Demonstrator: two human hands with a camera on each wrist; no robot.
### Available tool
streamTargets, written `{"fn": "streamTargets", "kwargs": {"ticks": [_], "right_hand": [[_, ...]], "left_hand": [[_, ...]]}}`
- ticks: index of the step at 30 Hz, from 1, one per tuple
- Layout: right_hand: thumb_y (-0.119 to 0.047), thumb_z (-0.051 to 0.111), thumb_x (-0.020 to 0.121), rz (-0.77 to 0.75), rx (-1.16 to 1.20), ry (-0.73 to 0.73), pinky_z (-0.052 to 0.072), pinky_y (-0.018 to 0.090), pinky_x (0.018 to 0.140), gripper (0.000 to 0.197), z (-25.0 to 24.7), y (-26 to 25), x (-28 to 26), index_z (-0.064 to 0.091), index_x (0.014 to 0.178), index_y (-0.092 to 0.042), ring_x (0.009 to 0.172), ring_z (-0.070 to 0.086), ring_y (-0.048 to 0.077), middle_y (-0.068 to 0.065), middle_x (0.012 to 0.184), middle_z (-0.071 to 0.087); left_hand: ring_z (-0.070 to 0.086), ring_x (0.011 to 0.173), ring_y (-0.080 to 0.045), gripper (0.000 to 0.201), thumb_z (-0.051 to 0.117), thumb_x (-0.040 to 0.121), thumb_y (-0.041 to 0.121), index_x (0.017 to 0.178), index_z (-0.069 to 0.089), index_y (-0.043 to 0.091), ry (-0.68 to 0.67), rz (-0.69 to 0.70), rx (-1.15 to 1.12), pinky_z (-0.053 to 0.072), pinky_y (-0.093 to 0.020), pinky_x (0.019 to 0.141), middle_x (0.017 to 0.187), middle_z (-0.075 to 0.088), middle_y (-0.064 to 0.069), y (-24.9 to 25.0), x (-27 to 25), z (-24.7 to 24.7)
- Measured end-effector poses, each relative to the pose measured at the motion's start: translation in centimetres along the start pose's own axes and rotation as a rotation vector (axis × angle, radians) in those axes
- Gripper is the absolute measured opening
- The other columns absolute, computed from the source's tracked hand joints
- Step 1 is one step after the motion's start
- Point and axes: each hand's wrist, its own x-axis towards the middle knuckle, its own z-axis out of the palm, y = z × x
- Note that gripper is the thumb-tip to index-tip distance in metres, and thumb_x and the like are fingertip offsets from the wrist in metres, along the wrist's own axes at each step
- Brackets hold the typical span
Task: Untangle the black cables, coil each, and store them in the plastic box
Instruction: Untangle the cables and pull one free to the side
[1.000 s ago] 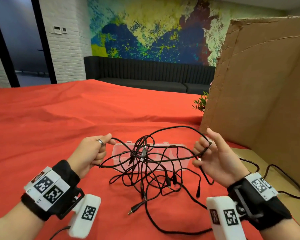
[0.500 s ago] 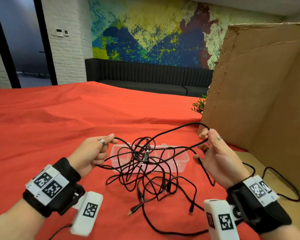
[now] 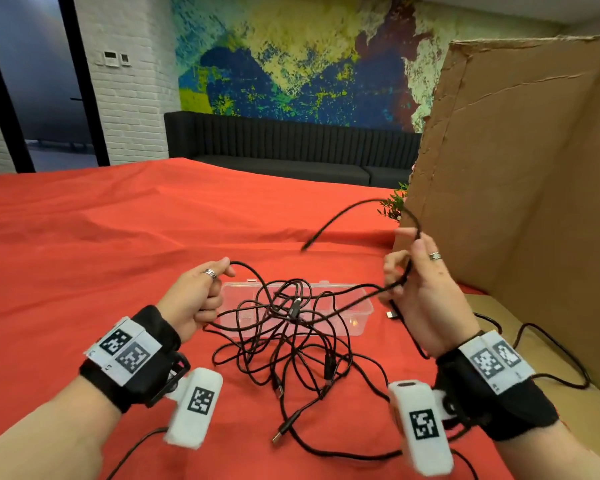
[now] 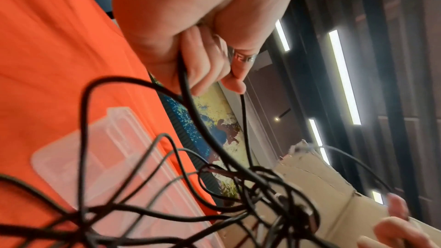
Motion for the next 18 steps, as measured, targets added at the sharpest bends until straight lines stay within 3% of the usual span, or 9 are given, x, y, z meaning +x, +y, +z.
{"fn": "streamTargets", "kwargs": {"ticks": [3, 5, 7, 8, 10, 12, 13, 15, 18], "right_hand": [[-0.045, 0.049, 0.088, -0.017, 0.016, -0.069, 0.033, 0.026, 0.057, 0.016, -0.7, -0.4, 0.0, 0.056, 0.089, -0.031, 0.05, 0.036, 0.009, -0.003, 0.066, 0.051], [-0.052, 0.058, 0.083, -0.053, -0.213, -0.292, 0.036, 0.023, 0.057, 0.021, -1.2, 0.0, -0.4, 0.058, 0.088, -0.031, 0.054, 0.04, 0.01, -0.003, 0.063, 0.05], [-0.04, 0.05, 0.091, -0.077, -0.57, -0.541, 0.037, 0.02, 0.062, 0.013, -1.0, 0.6, -1.5, 0.061, 0.085, -0.037, 0.06, 0.042, 0.01, -0.006, 0.062, 0.051], [-0.031, 0.045, 0.093, -0.044, -0.687, -0.65, 0.038, 0.018, 0.065, 0.02, -0.8, 0.9, -2.0, 0.062, 0.085, -0.038, 0.063, 0.043, 0.008, -0.011, 0.065, 0.053], [-0.026, 0.046, 0.093, 0.07, -0.847, -0.841, 0.039, 0.015, 0.076, 0.023, -0.1, 1.6, -3.0, 0.064, 0.087, -0.037, 0.074, 0.049, 0.0, -0.025, 0.077, 0.058], [-0.034, 0.047, 0.095, 0.097, -1.112, -0.993, 0.031, 0.022, 0.096, 0.018, 0.8, 2.4, -3.8, 0.065, 0.097, -0.036, 0.098, 0.049, -0.007, -0.03, 0.091, 0.06], [-0.04, 0.044, 0.096, 0.091, -1.3, -1.041, 0.025, 0.029, 0.097, 0.02, 1.1, 2.8, -4.0, 0.062, 0.105, -0.038, 0.105, 0.045, -0.004, -0.026, 0.097, 0.06], [-0.054, 0.037, 0.091, 0.002, -1.672, -1.102, 0.018, 0.032, 0.08, 0.036, 1.1, 3.9, -4.4, 0.061, 0.112, -0.037, 0.11, 0.04, 0.01, -0.012, 0.106, 0.059], [-0.063, 0.04, 0.083, -0.022, -1.812, -1.075, 0.022, 0.031, 0.079, 0.049, 0.9, 4.8, -4.8, 0.065, 0.113, -0.032, 0.113, 0.042, 0.015, -0.005, 0.111, 0.054]], "left_hand": [[0.013, 0.032, -0.003, 0.026, 0.042, 0.097, 0.031, 0.076, 0.049, 0.017, 0.015, -0.035, -0.058, 0.01, -0.011, 0.034, 0.041, 0.018, 0.011, -0.5, 0.3, -0.5], [0.016, 0.03, -0.003, 0.025, 0.041, 0.097, 0.033, 0.082, 0.052, 0.017, -0.008, -0.053, -0.128, 0.011, -0.011, 0.034, 0.041, 0.021, 0.01, -0.4, 0.4, -0.5], [0.019, 0.03, -0.003, 0.023, 0.041, 0.097, 0.036, 0.091, 0.056, 0.018, -0.05, -0.066, -0.174, 0.012, -0.012, 0.034, 0.042, 0.026, 0.009, 0.2, 0.3, -0.2], [0.02, 0.031, -0.003, 0.023, 0.042, 0.096, 0.037, 0.095, 0.058, 0.02, -0.072, -0.068, -0.179, 0.013, -0.014, 0.035, 0.043, 0.028, 0.009, 0.6, 0.3, -0.1], [0.021, 0.035, -0.004, 0.025, 0.043, 0.095, 0.04, 0.096, 0.062, 0.024, -0.106, -0.059, -0.161, 0.017, -0.017, 0.039, 0.046, 0.029, 0.009, 1.4, 0.1, 0.3], [0.022, 0.039, -0.005, 0.026, 0.044, 0.094, 0.043, 0.095, 0.066, 0.028, -0.132, -0.042, -0.149, 0.019, -0.02, 0.044, 0.048, 0.028, 0.009, 2.2, 0.0, 0.6], [0.022, 0.04, -0.005, 0.026, 0.045, 0.093, 0.043, 0.094, 0.067, 0.028, -0.145, -0.03, -0.158, 0.02, -0.021, 0.046, 0.049, 0.028, 0.01, 2.4, -0.2, 0.7], [0.024, 0.042, -0.005, 0.026, 0.044, 0.094, 0.04, 0.094, 0.067, 0.027, -0.164, 0.009, -0.192, 0.025, -0.02, 0.047, 0.051, 0.03, 0.009, 2.9, -0.4, 0.8], [0.032, 0.044, -0.004, 0.025, 0.041, 0.097, 0.03, 0.093, 0.063, 0.019, -0.149, 0.102, -0.254, 0.035, -0.017, 0.045, 0.057, 0.037, 0.008, 3.5, -0.6, 0.3]]}}
